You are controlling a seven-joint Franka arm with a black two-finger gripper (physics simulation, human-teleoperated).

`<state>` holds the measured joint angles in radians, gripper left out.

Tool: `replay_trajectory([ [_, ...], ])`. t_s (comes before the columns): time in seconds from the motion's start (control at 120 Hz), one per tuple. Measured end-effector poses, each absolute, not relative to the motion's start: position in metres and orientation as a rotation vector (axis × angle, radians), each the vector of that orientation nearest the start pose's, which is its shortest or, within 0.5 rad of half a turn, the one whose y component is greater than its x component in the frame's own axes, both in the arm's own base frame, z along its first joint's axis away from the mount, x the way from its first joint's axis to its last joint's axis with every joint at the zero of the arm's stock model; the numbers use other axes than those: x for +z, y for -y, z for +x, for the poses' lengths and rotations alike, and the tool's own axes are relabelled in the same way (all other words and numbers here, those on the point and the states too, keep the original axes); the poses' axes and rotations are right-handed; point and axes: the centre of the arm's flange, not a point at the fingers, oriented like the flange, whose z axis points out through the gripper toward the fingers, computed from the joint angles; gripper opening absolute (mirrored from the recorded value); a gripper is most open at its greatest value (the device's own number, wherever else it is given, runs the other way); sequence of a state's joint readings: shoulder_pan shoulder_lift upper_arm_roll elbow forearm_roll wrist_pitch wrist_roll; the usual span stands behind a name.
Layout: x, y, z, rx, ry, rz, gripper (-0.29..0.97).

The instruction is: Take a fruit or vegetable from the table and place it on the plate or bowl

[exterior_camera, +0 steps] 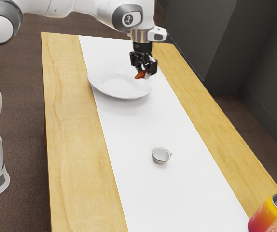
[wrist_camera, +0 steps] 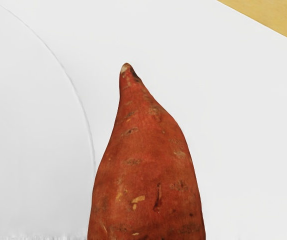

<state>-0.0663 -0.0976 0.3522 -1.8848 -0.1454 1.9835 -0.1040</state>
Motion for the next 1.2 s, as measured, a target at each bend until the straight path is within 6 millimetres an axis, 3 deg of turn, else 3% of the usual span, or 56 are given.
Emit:
replay_trajectory([
  [0.308,0.547,-0.217,0.503,-0.196,0.864,-3.161,0.14],
  [0.492,0.532,-0.265,0.481,-0.115,0.992,-3.108,0.14],
  [0.575,0.527,-0.277,0.475,-0.089,1.023,-3.093,0.14],
  [0.742,0.522,-0.278,0.475,-0.063,1.019,-3.092,0.12],
  [0.9,0.521,-0.272,0.479,-0.060,0.995,-3.105,0.48],
  [1.025,0.523,-0.272,0.478,-0.062,0.986,-3.110,0.60],
  [1.108,0.520,-0.266,0.472,0.031,0.984,-3.150,0.63],
  [1.15,0.534,-0.260,0.473,0.039,0.929,-3.173,0.65],
  [1.2,0.565,-0.240,0.487,-0.025,0.706,-3.199,0.66],
])
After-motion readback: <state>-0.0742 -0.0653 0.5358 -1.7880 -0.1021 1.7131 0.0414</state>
